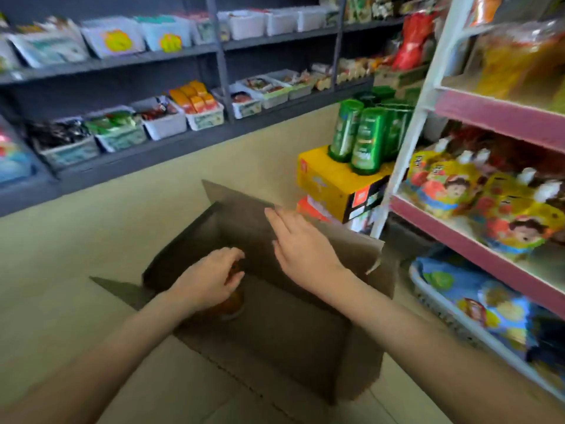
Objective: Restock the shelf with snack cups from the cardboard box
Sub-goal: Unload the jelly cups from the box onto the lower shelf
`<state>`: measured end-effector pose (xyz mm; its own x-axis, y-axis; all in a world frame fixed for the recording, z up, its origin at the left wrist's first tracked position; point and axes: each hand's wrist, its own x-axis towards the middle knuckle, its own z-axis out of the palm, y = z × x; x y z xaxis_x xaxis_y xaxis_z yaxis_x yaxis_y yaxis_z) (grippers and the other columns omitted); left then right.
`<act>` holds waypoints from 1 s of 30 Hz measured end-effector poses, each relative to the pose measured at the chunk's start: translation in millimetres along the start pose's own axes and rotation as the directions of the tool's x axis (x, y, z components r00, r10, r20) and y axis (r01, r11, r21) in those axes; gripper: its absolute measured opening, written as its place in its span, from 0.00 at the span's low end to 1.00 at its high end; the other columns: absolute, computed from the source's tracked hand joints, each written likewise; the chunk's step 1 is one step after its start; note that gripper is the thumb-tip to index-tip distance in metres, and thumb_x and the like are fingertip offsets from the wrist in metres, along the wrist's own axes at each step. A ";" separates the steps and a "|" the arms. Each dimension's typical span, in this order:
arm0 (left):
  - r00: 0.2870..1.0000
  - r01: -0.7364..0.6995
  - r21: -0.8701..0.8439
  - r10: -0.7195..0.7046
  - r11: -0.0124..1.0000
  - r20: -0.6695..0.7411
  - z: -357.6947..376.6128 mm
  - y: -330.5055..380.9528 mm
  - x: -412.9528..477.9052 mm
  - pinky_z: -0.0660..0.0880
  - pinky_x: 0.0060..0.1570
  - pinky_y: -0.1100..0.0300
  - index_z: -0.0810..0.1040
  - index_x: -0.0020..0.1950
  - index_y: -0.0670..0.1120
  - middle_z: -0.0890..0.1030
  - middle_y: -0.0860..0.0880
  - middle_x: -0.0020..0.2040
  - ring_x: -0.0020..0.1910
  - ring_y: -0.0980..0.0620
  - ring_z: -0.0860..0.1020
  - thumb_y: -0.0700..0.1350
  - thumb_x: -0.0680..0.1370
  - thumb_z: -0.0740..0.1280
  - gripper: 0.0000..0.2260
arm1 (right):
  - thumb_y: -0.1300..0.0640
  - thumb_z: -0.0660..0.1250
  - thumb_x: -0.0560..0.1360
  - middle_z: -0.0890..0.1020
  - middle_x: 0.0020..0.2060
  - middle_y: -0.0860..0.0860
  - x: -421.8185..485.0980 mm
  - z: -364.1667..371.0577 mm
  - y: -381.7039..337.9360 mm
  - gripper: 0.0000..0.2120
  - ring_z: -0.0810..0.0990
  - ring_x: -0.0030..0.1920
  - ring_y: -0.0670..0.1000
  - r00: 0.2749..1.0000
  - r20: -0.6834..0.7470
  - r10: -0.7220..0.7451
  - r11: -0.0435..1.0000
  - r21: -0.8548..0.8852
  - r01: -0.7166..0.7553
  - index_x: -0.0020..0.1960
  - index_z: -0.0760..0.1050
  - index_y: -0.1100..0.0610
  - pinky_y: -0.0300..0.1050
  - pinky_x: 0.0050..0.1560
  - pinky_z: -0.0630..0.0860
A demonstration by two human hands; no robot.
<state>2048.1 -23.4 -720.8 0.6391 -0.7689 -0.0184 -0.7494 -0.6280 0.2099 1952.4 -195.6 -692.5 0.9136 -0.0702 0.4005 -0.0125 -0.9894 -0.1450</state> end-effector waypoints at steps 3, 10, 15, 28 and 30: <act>0.980 0.004 0.015 -0.007 1.000 0.198 22.2 -43.3 -21.1 0.65 0.67 0.60 0.66 0.70 0.51 0.68 0.51 0.68 0.67 0.53 0.67 0.54 0.79 0.60 0.20 | 0.64 0.61 0.77 0.65 0.72 0.58 15.7 47.2 -25.8 0.29 0.63 0.72 0.56 0.983 0.183 -0.028 0.996 0.087 0.013 0.75 0.56 0.60 0.46 0.72 0.57; 0.767 0.248 0.075 -0.243 0.966 0.594 45.5 -79.2 8.1 0.69 0.62 0.54 0.67 0.71 0.51 0.73 0.47 0.65 0.63 0.47 0.72 0.56 0.77 0.61 0.23 | 0.66 0.63 0.75 0.50 0.77 0.56 23.6 131.7 -49.3 0.40 0.49 0.76 0.54 0.832 0.552 -0.062 0.990 -0.073 0.121 0.77 0.42 0.59 0.45 0.74 0.48; 0.738 0.194 0.207 -0.282 0.959 0.613 90.5 -80.9 25.6 0.73 0.60 0.50 0.72 0.65 0.47 0.75 0.45 0.63 0.60 0.44 0.75 0.50 0.77 0.62 0.17 | 0.66 0.61 0.76 0.44 0.77 0.55 -10.5 154.8 -41.9 0.40 0.42 0.77 0.53 0.809 0.586 0.054 0.983 -0.175 0.061 0.77 0.37 0.58 0.49 0.74 0.43; 0.891 0.197 0.174 -0.251 0.965 0.380 136.4 -49.3 27.0 0.60 0.70 0.49 0.53 0.76 0.47 0.55 0.43 0.76 0.73 0.43 0.58 0.46 0.78 0.61 0.29 | 0.66 0.58 0.76 0.41 0.77 0.52 -66.4 202.3 -22.5 0.41 0.41 0.76 0.51 0.775 0.594 0.218 0.970 -0.045 -0.239 0.75 0.31 0.54 0.44 0.69 0.36; 0.895 0.263 0.160 -0.303 0.951 0.328 136.4 -57.3 21.9 0.54 0.73 0.49 0.50 0.77 0.48 0.52 0.43 0.77 0.75 0.44 0.53 0.46 0.78 0.62 0.31 | 0.65 0.58 0.77 0.42 0.77 0.53 -51.9 221.1 -35.4 0.40 0.41 0.76 0.50 0.791 0.584 0.183 0.970 0.025 -0.243 0.76 0.34 0.55 0.42 0.70 0.36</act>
<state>2081.4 -20.7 -866.6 0.7420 -0.5373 -0.4009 -0.5724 -0.8191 0.0385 1995.3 -128.7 -908.2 0.9574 -0.1625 -0.2386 -0.2243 -0.9391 -0.2603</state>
